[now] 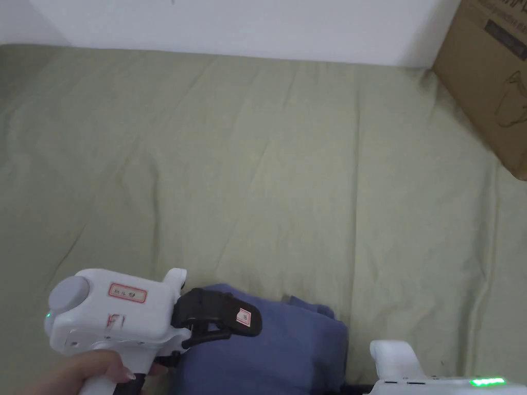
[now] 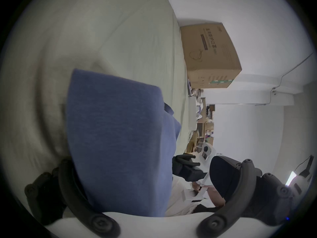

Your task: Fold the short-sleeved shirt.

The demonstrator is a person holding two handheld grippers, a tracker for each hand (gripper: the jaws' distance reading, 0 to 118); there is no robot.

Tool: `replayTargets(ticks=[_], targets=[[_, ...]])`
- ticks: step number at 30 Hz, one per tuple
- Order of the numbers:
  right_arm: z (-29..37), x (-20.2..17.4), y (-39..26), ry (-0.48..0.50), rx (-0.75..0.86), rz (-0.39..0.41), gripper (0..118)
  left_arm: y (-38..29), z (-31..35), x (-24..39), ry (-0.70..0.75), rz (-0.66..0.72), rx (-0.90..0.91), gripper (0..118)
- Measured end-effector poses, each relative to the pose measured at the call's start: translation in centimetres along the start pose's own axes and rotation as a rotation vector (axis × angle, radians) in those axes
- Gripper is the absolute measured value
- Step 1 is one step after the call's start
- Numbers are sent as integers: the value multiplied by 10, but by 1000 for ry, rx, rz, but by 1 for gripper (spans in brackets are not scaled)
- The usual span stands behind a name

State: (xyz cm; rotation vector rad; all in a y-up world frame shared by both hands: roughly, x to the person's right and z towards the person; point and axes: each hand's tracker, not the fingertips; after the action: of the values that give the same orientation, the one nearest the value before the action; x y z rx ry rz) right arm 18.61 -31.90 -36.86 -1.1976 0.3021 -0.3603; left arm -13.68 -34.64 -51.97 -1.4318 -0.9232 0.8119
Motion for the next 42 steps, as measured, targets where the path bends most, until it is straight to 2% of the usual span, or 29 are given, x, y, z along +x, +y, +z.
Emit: replayTargets(ticks=[2, 3, 4, 5, 6, 7, 9, 13, 17, 20, 25, 29, 31, 32, 33, 36, 37, 42], targets=[[0, 5, -1, 27, 2, -35, 0, -7, -3, 15, 40, -68, -11, 118], [-1, 9, 0, 43, 1, -59, 1, -11, -3, 21, 66, -80, -9, 109], [0, 11, 0, 57, 0, -82, 1, 0, 6, 10, 100, -90, 3, 84], [3, 12, 1, 63, -2, -91, 1, 3, 9, 11, 142, -106, 27, 38], [8, 12, 1, 74, 11, -103, 1, 3, 12, 9, 264, -139, 55, 25], [15, 11, 0, 102, 52, -115, 1, 3, 14, 6, 249, -119, 55, 25], [29, 7, -4, 61, 126, -131, 1, -7, 11, 8, 199, -91, 65, 25], [59, 4, -6, 14, 208, -157, 1, -18, 31, 30, 187, -149, 119, 24], [81, -10, -5, -40, 257, -82, 1, -30, 91, 51, 257, -229, 196, 24], [86, -32, -3, -74, 269, -16, 1, -33, 158, 43, 401, -228, 234, 24], [75, -73, 0, -41, 240, 37, 1, -35, 272, 10, 832, -203, 228, 24], [61, -97, 8, -18, 192, 68, 1, -26, 326, -26, 1225, -128, 209, 24], [56, -108, 14, 15, 177, 77, 1, -23, 336, -39, 1334, -140, 177, 26], [54, -113, 16, 23, 177, 87, 1, -19, 343, -45, 1411, -161, 163, 29], [53, -118, 19, 21, 175, 94, 1, -18, 348, -49, 1448, -172, 161, 42], [53, -126, 23, 14, 181, 114, 1, -24, 362, -59, 1535, -166, 157, 107], [54, -127, 23, 15, 185, 121, 1, -26, 366, -58, 1528, -163, 169, 110], [61, -122, 20, -23, 195, 142, 1, -40, 383, -37, 1457, -141, 356, 110]])
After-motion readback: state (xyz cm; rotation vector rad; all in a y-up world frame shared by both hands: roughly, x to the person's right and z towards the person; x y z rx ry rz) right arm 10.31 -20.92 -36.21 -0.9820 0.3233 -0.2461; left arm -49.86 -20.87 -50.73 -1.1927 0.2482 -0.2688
